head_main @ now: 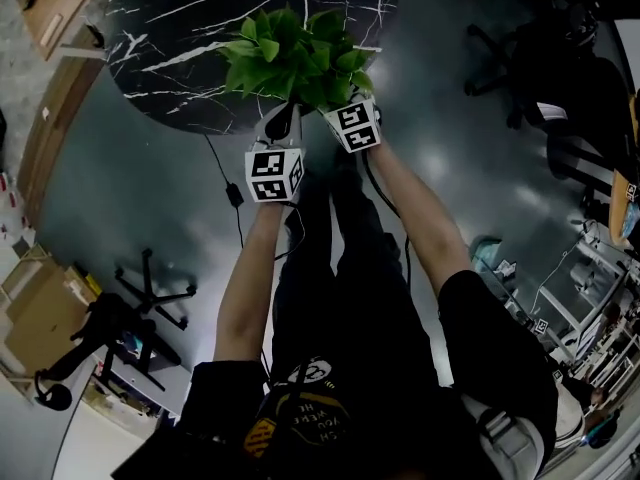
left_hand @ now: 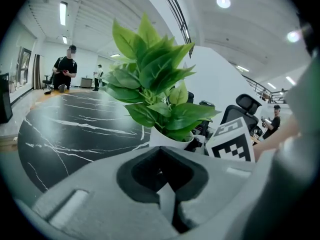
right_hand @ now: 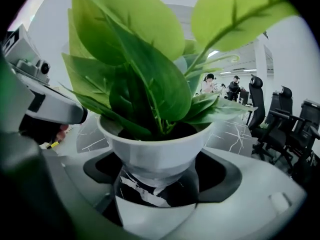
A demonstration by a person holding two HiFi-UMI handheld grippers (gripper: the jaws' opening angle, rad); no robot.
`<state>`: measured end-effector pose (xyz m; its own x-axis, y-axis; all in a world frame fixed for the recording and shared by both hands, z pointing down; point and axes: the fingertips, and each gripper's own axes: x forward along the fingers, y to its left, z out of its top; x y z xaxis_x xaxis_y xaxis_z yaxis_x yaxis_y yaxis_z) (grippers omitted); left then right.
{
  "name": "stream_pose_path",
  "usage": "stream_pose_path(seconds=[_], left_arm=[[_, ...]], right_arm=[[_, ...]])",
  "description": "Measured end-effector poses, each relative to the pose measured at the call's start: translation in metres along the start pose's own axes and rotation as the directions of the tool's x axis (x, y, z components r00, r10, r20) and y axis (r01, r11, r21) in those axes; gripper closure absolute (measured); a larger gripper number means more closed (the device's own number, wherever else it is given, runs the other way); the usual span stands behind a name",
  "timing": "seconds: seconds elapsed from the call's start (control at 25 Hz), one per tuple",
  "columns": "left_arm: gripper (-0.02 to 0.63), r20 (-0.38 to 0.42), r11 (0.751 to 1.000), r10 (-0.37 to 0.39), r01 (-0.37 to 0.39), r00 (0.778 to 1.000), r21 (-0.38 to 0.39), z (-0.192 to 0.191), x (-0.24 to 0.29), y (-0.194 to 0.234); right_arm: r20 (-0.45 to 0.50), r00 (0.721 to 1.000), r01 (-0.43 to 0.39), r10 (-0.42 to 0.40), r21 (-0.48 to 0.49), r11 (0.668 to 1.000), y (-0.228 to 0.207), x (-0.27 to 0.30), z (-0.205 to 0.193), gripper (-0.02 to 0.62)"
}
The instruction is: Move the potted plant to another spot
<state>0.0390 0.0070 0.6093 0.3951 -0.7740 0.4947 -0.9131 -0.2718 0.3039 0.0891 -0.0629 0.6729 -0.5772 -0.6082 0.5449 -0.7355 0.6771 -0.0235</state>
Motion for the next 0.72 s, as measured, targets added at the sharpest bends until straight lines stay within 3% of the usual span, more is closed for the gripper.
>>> stream_pose_path(seconds=[0.24,0.48,0.56,0.72], left_arm=[[0.601,-0.010,1.000,0.011,-0.011,1.000,-0.010,-0.003,-0.005,-0.006],[0.601,-0.019,0.999,0.037,-0.037,0.999,-0.029,-0.010,-0.013,-0.001],[0.601,-0.019,0.999,0.032,-0.033,0.999,-0.039,-0.012,-0.018,-0.006],[0.601,-0.011,0.999,0.010,-0.010,1.000,-0.042,-0.007,-0.035,-0.029]], right_arm=[[0.012,1.000,-0.007,0.007,-0.022,1.000,0.000,-0.006,-0.010,0.132],[-0.052,0.999,-0.010,0.009,-0.016,1.000,-0.002,-0.021,-0.039,0.131],[-0.066,0.998,0.014,-0.013,0.023,1.000,-0.004,-0.040,-0.046,0.184],[-0.037,0.997,0.075,-0.070,0.141,0.987,0.000,-0.100,-0.037,0.361]])
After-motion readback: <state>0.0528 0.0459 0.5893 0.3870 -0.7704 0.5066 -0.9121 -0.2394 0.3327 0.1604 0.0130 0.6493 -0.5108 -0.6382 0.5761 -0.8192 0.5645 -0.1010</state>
